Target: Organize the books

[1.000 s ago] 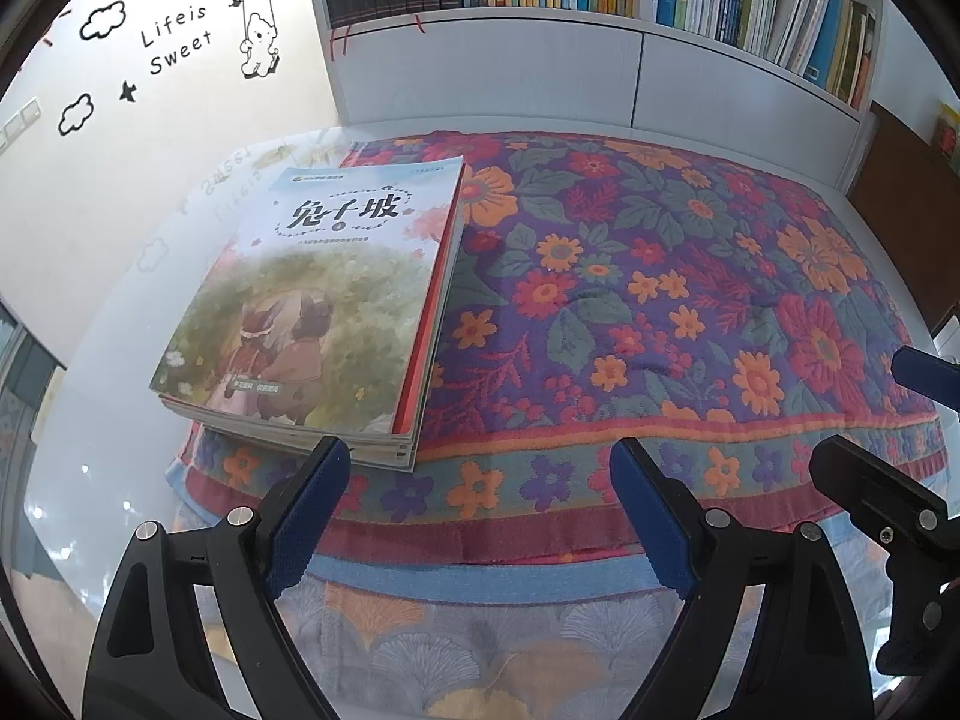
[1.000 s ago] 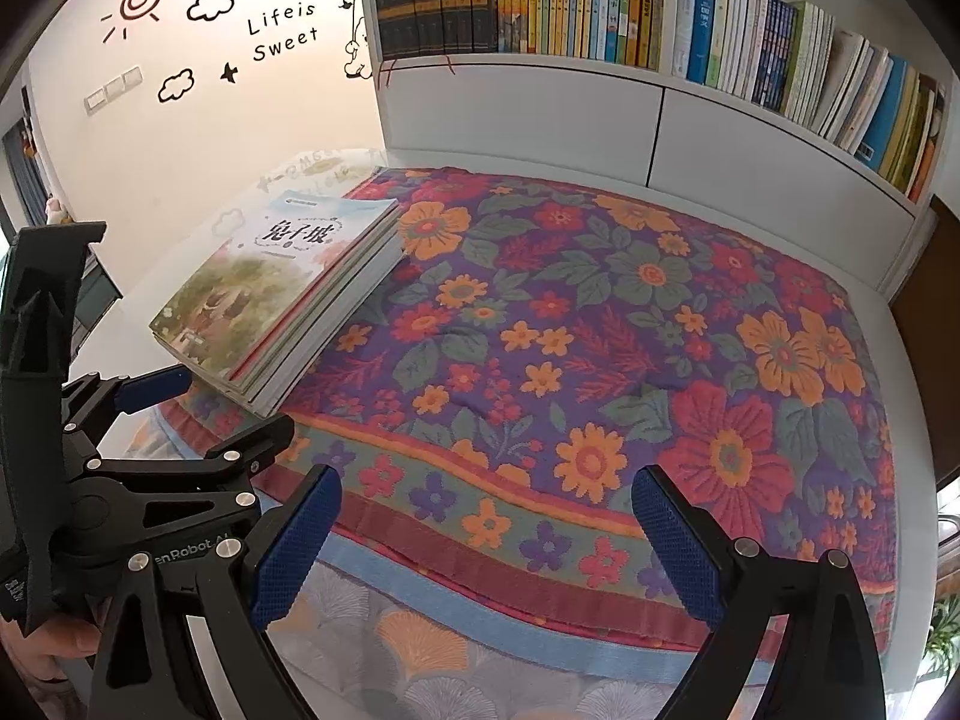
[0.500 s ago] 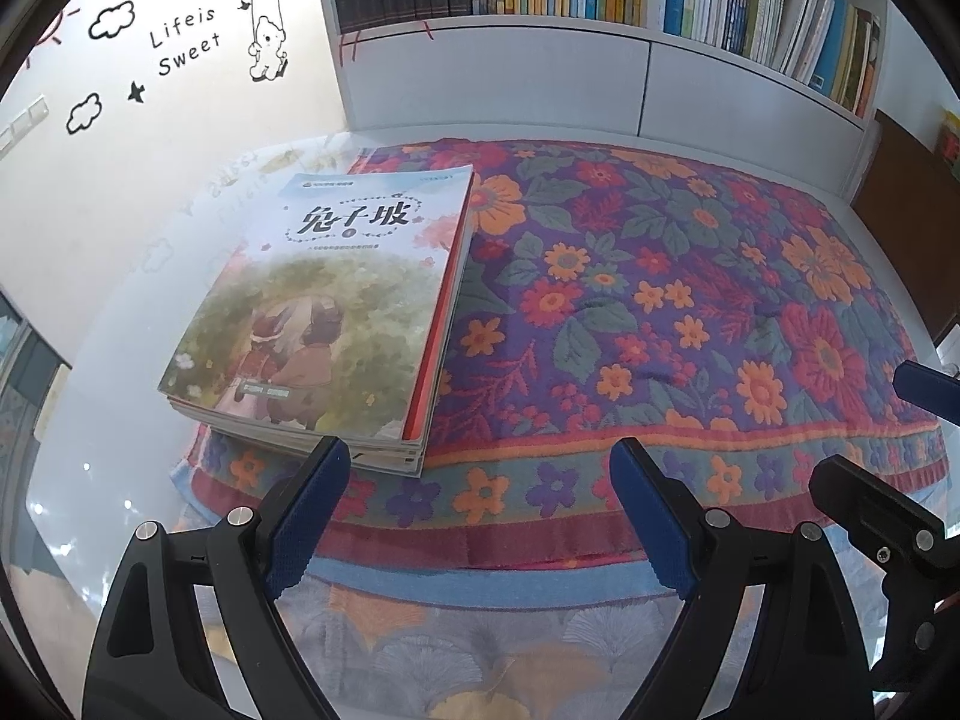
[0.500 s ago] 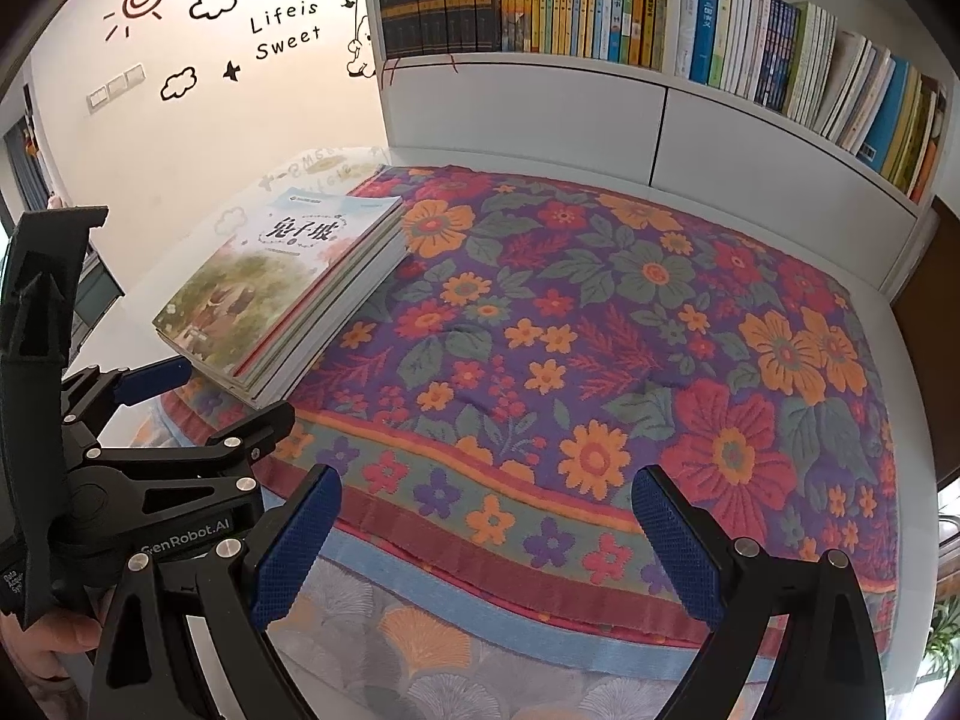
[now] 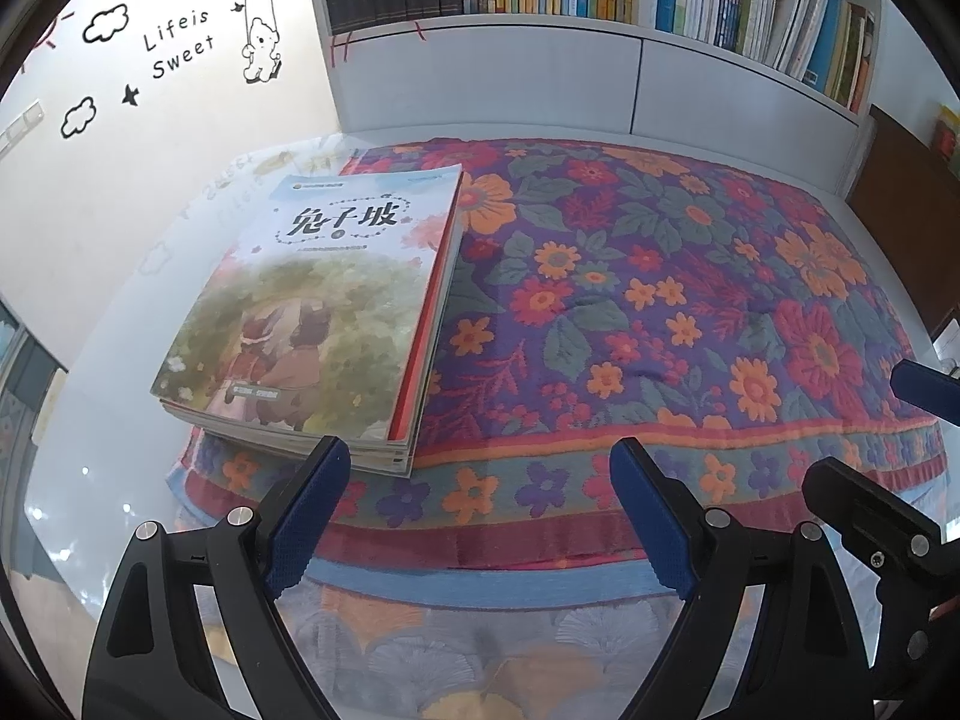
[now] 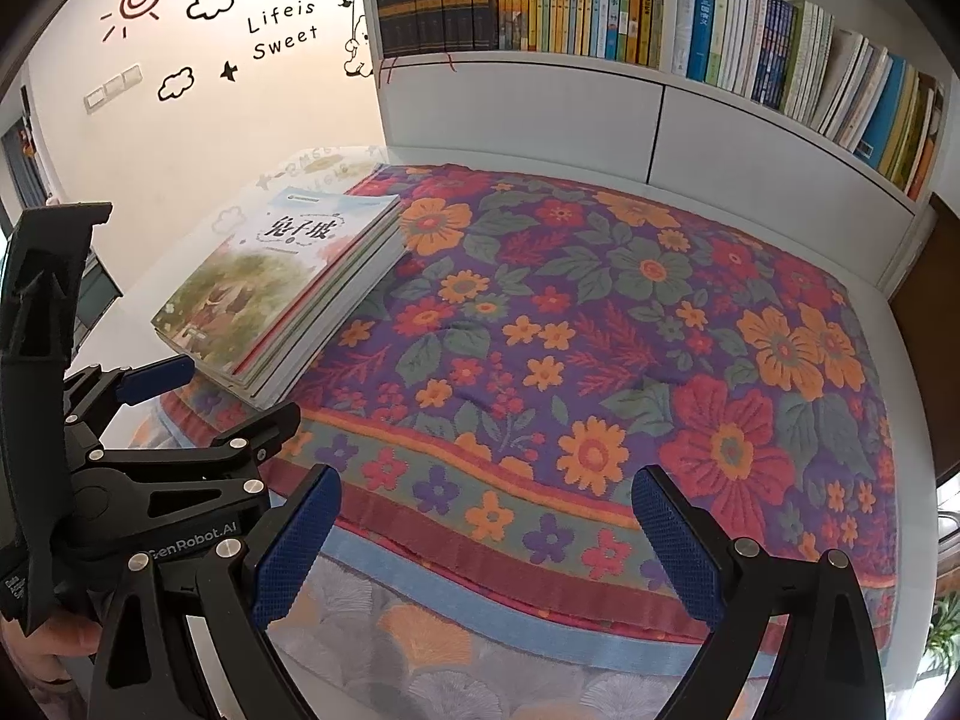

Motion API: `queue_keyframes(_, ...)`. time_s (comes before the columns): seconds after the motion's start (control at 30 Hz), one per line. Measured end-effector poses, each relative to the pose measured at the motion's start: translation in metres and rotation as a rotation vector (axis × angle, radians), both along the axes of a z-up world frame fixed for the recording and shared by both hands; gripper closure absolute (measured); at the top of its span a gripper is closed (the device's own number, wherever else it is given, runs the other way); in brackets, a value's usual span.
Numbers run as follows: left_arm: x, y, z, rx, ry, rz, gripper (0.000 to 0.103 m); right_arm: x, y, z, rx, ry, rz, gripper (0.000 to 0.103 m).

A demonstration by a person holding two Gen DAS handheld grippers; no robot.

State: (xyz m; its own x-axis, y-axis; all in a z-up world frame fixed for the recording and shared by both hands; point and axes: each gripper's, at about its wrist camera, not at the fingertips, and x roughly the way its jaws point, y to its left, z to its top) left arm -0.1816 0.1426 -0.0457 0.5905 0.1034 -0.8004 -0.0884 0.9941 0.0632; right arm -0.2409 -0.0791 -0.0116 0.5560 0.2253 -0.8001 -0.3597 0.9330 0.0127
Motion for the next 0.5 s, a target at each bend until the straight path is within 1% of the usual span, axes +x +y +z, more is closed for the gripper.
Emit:
queue_keyframes(0.27,0.002,-0.003,-0.003,-0.002,0.009,-0.005,0.015,0.001,-0.006,0.0,0.005,0.0,-0.016,0.006)
queue_keyframes(0.5,0.005,-0.006,-0.007,-0.02,0.021,-0.011,0.015,0.003,-0.012,0.0,0.008,0.0,-0.035,0.006)
